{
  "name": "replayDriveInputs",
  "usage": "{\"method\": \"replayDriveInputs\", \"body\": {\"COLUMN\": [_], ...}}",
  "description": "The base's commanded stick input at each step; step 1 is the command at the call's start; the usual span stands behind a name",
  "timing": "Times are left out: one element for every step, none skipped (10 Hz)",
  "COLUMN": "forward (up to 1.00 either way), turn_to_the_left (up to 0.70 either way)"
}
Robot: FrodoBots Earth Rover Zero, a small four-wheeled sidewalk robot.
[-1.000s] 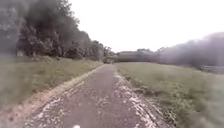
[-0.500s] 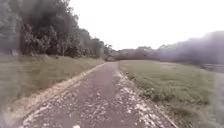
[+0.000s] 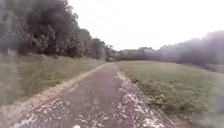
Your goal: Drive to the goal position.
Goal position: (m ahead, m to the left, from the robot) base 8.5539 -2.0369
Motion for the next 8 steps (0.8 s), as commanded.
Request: {"method": "replayDriveInputs", "body": {"forward": [0.70,0.70,0.48,0.17,0.00,0.00,0.00,0.00], "turn_to_the_left": [0.00,0.00,0.00,0.00,0.00,0.00,0.00,0.00]}}
